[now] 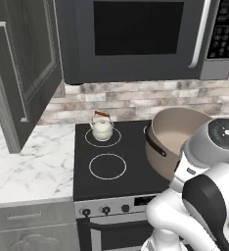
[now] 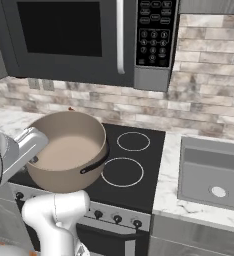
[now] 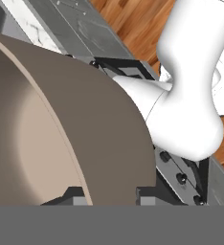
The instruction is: Pick the kettle from the cabinet and place it on a stove burner. Then pick the pot from the counter and place it on another stove burner. Finally, turn both burners on.
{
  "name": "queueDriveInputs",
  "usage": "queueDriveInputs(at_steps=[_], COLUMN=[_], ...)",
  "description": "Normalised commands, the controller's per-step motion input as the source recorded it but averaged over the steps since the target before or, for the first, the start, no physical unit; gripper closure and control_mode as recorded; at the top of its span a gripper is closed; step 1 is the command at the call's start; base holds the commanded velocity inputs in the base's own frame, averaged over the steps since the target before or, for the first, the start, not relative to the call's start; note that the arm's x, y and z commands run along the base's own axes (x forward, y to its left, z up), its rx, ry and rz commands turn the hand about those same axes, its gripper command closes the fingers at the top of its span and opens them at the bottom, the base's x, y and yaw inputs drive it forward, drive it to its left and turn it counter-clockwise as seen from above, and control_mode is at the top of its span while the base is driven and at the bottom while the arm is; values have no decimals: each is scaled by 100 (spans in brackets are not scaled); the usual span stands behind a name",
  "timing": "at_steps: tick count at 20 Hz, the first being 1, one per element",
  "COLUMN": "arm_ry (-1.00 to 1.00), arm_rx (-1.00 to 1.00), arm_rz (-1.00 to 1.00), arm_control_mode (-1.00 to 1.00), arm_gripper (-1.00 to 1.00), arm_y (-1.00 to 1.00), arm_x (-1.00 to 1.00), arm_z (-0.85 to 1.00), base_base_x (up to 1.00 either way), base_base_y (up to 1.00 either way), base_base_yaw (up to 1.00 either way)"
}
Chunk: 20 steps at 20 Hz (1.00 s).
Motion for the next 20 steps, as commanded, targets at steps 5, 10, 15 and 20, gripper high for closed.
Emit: queueDriveInputs(at_steps=[5, 10, 15, 20], arm_ry=[0, 0, 0, 0], arm_rx=[0, 0, 0, 0], arm_rz=[0, 0, 0, 0], arm_control_mode=[100, 100, 100, 100], arm_gripper=[100, 100, 100, 100], arm_y=[0, 0, 0, 0], arm_x=[0, 0, 0, 0], arm_z=[0, 0, 0, 0], base_base_x=[0, 8, 13, 18], base_base_y=[-28, -18, -24, -24], base_base_yaw=[13, 16, 13, 12])
